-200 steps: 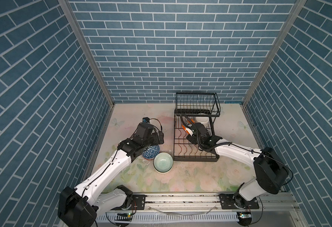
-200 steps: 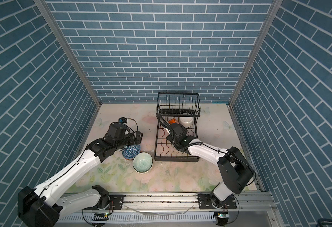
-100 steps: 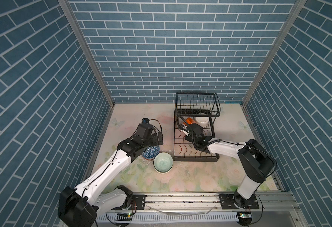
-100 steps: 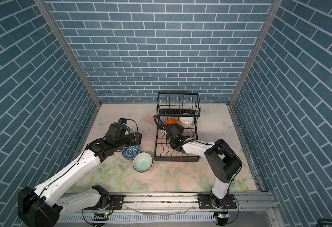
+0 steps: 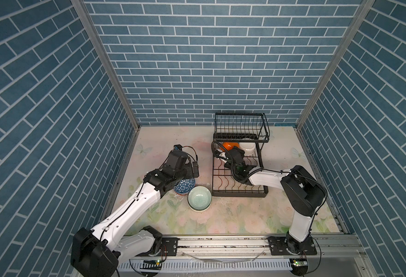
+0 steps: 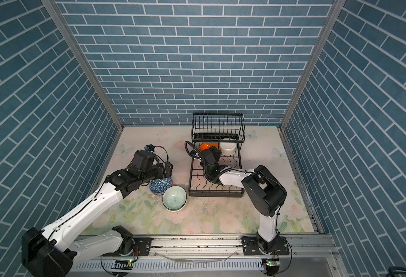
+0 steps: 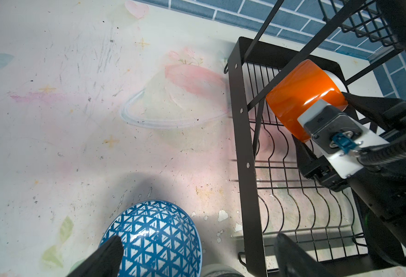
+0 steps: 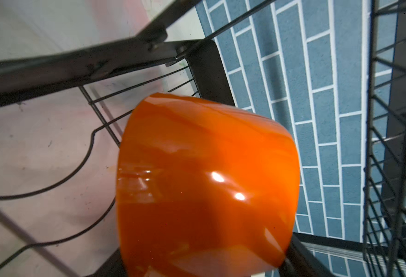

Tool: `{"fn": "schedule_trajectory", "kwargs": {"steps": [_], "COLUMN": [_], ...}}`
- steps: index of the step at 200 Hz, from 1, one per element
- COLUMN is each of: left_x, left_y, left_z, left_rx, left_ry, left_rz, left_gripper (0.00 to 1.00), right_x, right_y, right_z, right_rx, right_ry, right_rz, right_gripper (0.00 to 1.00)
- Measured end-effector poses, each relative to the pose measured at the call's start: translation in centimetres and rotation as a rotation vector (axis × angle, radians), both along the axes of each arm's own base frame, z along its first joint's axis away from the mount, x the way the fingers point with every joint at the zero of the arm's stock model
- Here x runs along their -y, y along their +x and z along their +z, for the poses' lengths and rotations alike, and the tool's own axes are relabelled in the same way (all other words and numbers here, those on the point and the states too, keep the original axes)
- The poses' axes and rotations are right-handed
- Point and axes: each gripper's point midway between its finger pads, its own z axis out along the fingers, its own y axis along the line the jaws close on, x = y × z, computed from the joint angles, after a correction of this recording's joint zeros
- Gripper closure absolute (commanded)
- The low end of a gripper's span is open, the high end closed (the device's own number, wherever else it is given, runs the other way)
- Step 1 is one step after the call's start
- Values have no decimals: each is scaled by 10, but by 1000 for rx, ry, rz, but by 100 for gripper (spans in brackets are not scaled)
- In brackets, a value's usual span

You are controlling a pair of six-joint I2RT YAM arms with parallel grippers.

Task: Load bowls into a dish rack
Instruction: Place the bowl in the dish rack.

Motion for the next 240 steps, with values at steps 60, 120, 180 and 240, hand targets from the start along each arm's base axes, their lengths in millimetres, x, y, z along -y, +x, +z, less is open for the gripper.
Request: {"fn": "schedule_trajectory", "kwargs": {"steps": [60, 120, 180, 240], "left_x": [0, -1, -2, -2], "left_y": [-1, -1, -2, -1], "left_z": [-1, -2, -3, -3], "left_rx": [-5, -5, -10, -9], "left_ry": [3, 4, 9, 11], "left_rz": [-1, 0, 3, 5], "left_gripper": [0, 0, 0, 0], "right_x": [-6, 6, 12, 12], "right_y": [17, 38, 58, 62], "right_z": [-9, -6, -3, -17], "right_rx": [59, 94, 113, 101], "right_ry": [-101, -146, -131, -151], "right_rz": [30, 11, -21, -26], "right_gripper": [29, 27, 24, 15]}}
